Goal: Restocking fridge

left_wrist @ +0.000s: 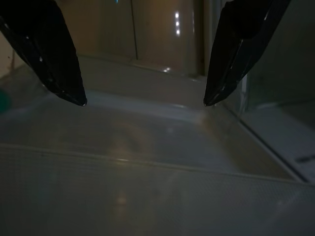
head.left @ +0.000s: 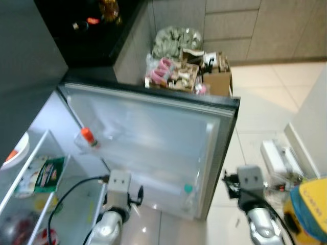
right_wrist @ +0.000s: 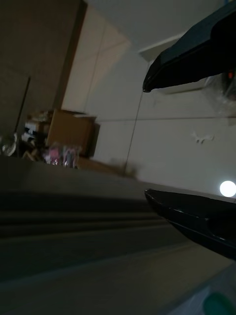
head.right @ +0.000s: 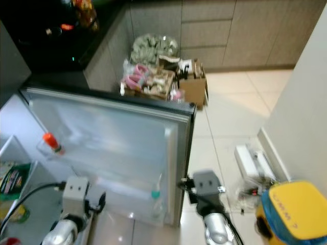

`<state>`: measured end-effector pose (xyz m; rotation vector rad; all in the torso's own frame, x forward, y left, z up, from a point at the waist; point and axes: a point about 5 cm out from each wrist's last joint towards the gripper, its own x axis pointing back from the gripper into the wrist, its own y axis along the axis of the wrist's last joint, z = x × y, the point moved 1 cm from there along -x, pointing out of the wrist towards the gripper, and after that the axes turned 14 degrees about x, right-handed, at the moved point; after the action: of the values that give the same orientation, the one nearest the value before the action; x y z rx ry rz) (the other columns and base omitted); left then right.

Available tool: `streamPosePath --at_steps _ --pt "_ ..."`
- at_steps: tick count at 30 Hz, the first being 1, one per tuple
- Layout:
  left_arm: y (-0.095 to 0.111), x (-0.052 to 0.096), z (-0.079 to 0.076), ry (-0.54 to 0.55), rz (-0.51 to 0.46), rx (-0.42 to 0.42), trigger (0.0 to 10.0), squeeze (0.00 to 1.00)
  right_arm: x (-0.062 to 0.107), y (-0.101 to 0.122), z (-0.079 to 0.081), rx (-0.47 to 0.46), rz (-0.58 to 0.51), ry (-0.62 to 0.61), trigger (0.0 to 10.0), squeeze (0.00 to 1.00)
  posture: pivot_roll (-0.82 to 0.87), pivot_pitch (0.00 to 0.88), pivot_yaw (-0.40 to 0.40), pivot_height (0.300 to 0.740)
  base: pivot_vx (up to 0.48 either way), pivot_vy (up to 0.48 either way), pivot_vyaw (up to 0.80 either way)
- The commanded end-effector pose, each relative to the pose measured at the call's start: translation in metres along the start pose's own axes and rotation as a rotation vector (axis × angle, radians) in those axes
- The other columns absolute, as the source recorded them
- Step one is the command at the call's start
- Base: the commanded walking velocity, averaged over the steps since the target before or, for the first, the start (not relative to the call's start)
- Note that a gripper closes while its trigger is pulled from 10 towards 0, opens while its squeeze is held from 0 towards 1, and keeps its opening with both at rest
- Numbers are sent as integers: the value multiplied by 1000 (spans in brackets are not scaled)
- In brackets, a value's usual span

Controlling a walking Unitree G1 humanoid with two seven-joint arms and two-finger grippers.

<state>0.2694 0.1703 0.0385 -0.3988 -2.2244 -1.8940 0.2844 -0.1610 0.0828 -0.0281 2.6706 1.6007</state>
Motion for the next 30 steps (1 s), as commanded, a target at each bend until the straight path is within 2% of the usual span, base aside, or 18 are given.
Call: streamPosePath --at_steps 1,10,21,30 --pt "-9 3 5 23 34 -8 10000 0 4 -3 6 -9 14 20 10000 0 -244 212 83 707 281 -386 0" --pt "-9 3 6 28 35 -8 10000 0 4 -4 6 -6 16 23 10000 0 -247 209 83 707 274 -391 0" --pt "-9 3 7 51 37 14 10000 0 4 -4 5 -3 16 26 10000 0 -249 206 82 707 0 -456 0" --pt "-7 3 8 64 18 15 10000 0 6 -1 13 -48 -3 98 10000 0 -250 208 83 707 0 0 0"
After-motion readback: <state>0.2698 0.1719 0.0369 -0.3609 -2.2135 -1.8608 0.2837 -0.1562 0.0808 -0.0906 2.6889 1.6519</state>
